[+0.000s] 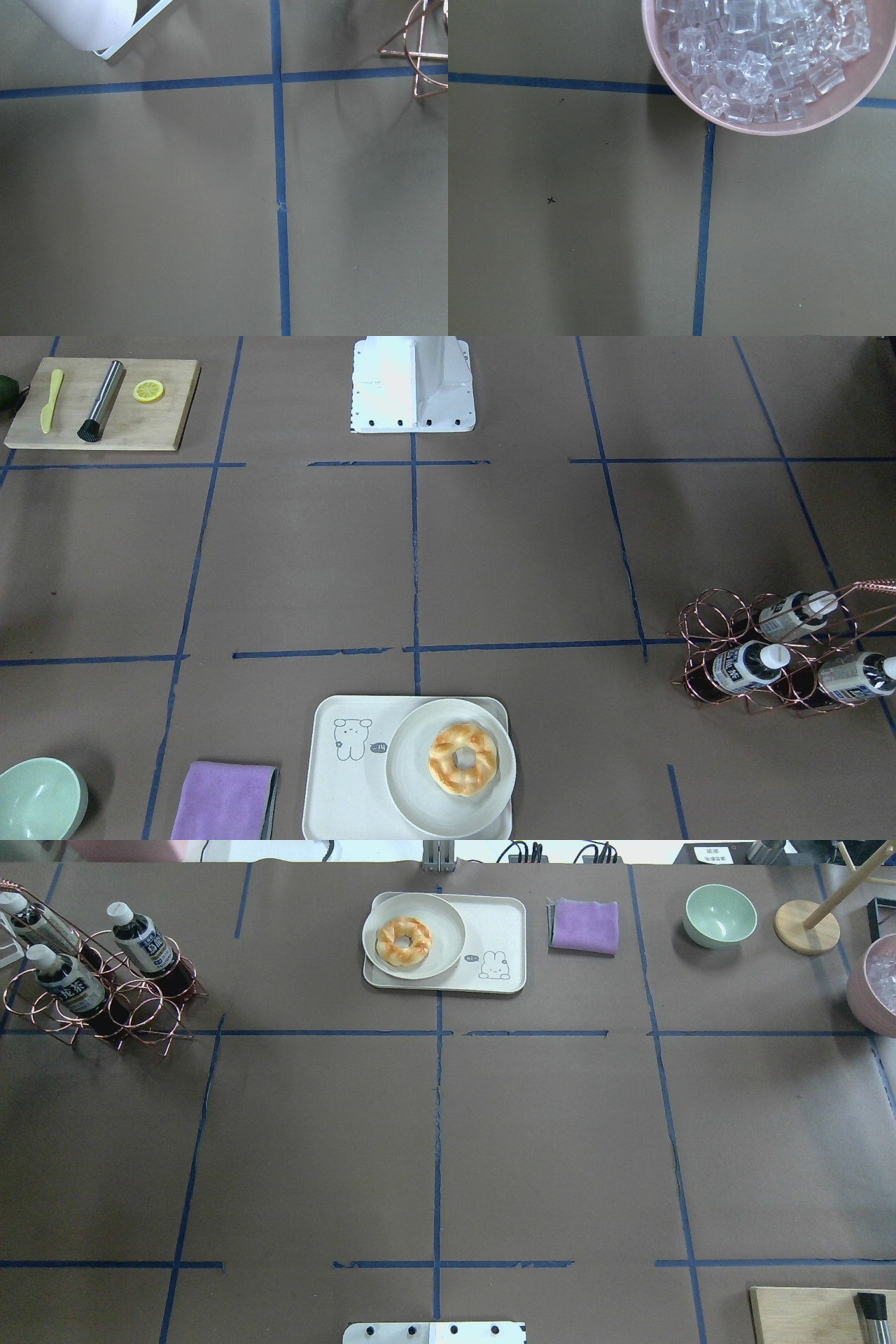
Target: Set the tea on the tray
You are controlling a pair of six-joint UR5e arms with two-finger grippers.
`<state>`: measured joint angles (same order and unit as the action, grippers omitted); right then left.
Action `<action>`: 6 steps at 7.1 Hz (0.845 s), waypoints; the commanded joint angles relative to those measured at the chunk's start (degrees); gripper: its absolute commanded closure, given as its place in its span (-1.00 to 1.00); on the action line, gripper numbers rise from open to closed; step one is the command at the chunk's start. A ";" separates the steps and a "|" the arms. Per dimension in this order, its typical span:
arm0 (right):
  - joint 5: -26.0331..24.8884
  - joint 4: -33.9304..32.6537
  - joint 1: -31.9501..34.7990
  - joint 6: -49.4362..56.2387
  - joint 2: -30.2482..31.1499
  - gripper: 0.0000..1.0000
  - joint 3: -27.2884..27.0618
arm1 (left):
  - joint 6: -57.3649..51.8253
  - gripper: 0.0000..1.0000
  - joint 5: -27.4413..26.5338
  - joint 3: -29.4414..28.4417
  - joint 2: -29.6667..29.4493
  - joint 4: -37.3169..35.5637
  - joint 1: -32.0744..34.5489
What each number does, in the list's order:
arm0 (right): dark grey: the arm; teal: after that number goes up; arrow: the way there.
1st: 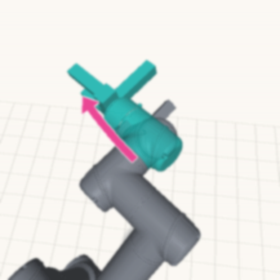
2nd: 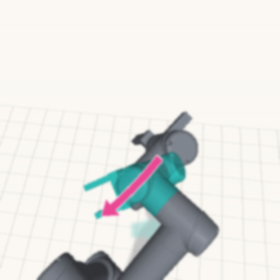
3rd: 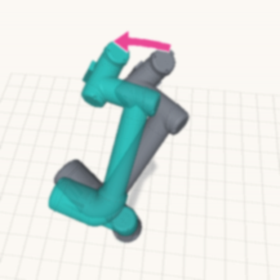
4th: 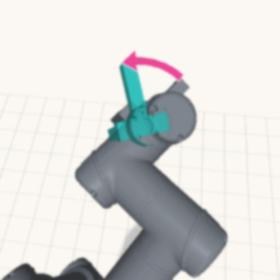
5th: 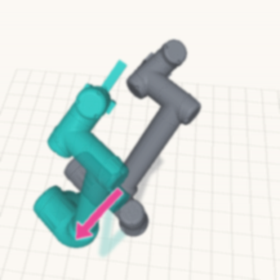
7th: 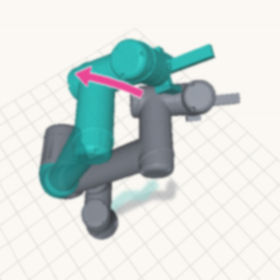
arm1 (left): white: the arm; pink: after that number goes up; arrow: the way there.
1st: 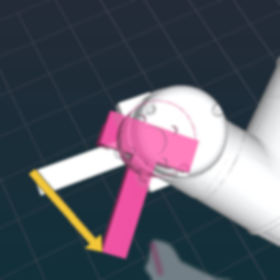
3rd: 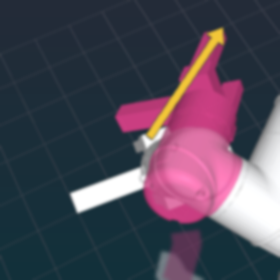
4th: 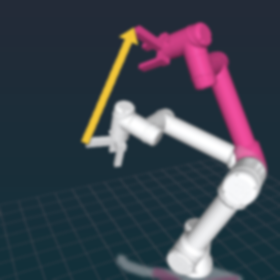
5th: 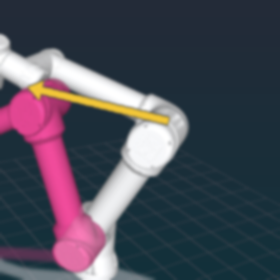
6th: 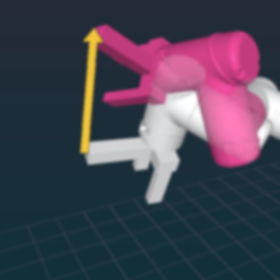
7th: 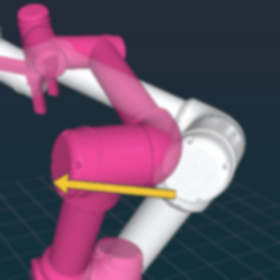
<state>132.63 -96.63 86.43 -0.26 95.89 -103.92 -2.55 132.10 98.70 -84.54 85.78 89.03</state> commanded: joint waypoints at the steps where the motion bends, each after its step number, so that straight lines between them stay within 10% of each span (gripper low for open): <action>1: 0.00 -0.05 0.05 0.00 0.00 -1.00 -0.05 | 0.00 -1.00 0.00 0.00 -0.01 0.00 0.00; 6: 0.00 -0.05 0.05 0.00 0.00 -1.00 -0.05 | 0.53 -1.00 0.17 1.83 -3.41 2.79 0.00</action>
<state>132.63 -96.68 86.44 -0.26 95.89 -103.98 -2.22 132.15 99.41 -86.03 86.53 89.03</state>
